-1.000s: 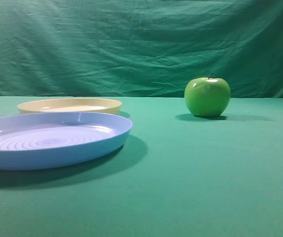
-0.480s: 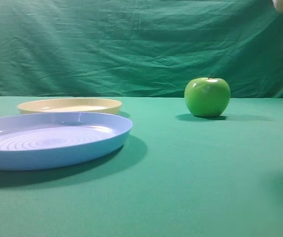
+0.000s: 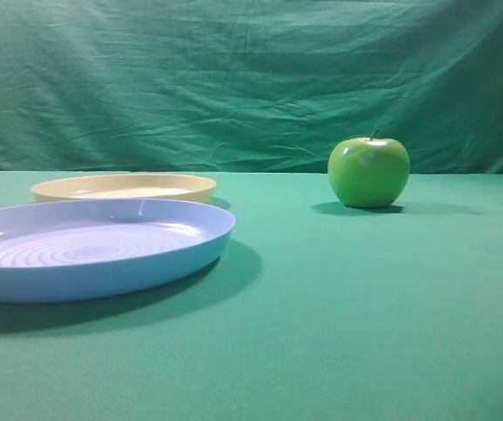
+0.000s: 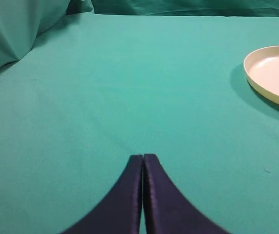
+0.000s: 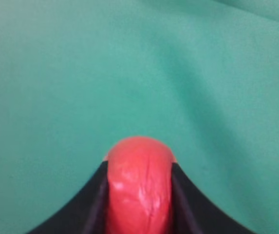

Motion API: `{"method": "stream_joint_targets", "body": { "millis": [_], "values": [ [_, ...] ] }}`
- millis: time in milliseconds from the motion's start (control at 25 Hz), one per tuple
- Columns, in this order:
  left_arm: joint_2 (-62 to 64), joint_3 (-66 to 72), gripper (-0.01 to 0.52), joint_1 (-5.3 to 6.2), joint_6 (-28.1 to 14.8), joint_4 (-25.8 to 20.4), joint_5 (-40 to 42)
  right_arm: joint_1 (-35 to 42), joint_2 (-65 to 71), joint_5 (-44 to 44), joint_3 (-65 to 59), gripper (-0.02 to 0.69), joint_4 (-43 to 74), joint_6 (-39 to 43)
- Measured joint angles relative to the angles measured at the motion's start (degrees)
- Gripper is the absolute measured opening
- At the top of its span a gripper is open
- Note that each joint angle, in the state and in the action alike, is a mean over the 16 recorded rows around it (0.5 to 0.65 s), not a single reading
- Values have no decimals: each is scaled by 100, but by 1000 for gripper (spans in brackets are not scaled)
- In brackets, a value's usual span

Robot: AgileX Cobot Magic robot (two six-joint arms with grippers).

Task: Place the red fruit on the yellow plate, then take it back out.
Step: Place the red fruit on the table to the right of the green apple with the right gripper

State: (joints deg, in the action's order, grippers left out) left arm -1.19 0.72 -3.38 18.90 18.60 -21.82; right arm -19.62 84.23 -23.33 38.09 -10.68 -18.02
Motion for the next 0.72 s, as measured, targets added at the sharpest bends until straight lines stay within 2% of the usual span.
{"method": "stream_joint_targets", "body": {
  "millis": [320,440,560,720],
  "values": [
    [0,0,0,0,5,0,0,0,222,-451,388,548,46,10],
    [0,0,0,0,7,0,0,0,157,-854,711,598,108,55],
    [0,0,0,0,9,0,0,0,20,-1334,1084,591,179,129],
    [0,0,0,0,11,0,0,0,-293,-2011,1545,491,276,244]
  ]
}}
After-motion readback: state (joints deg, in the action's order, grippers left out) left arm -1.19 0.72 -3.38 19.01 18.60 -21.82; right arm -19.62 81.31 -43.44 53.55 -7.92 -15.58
